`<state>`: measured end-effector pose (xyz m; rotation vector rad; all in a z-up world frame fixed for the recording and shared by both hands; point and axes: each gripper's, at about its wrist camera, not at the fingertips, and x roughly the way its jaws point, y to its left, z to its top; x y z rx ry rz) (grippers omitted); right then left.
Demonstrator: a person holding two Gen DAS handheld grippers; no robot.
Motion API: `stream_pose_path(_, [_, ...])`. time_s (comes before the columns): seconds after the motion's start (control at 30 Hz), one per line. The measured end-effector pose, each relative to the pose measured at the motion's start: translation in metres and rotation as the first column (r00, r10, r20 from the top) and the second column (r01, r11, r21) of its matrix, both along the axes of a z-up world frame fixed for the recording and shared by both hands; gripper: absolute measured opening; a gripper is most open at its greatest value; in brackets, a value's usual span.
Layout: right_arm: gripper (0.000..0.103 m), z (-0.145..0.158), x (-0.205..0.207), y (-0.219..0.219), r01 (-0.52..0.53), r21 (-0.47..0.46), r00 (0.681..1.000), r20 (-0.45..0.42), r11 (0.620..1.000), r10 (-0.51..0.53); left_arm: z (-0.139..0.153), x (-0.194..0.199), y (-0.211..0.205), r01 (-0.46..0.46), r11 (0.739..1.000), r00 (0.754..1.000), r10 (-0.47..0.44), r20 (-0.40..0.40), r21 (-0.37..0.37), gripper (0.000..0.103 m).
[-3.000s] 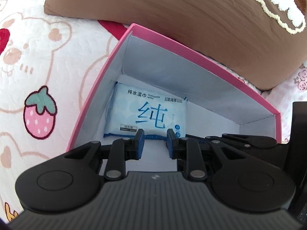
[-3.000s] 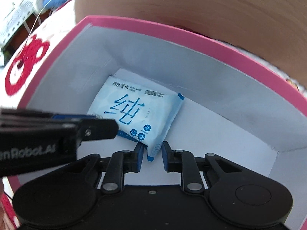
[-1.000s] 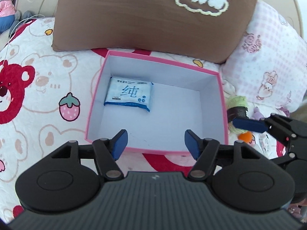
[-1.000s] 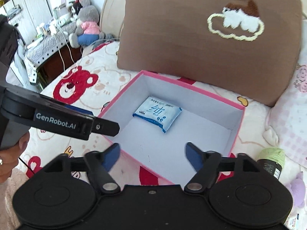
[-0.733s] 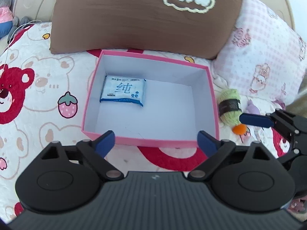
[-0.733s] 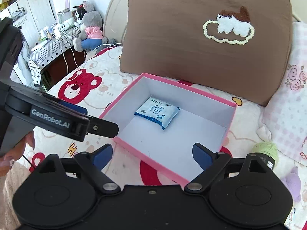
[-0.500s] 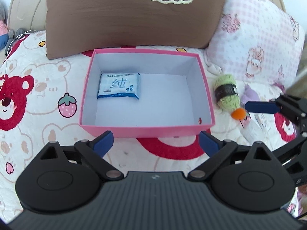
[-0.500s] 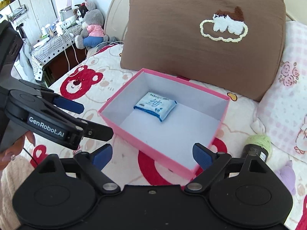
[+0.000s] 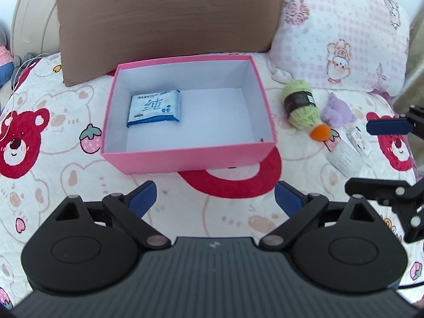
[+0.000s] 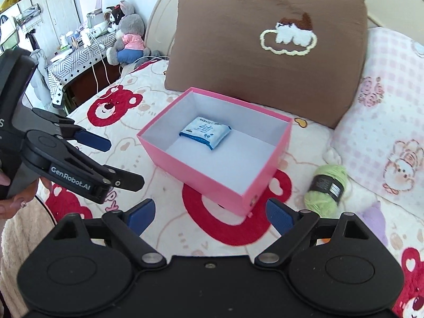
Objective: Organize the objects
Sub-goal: 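Raise the left tool out of the box and back away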
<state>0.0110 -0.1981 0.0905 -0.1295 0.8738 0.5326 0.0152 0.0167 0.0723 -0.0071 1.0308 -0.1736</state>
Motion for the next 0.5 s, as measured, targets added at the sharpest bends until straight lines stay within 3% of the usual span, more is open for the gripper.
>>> stream_pose_path(0.5, [0.093, 0.001, -0.038, -0.04, -0.021, -0.049, 1.0, 0.015, 0.999, 0.022, -0.002, -0.02, -0.043, 0.071, 0.997, 0.997, -0.071, -0.014, -0.006, 0.097])
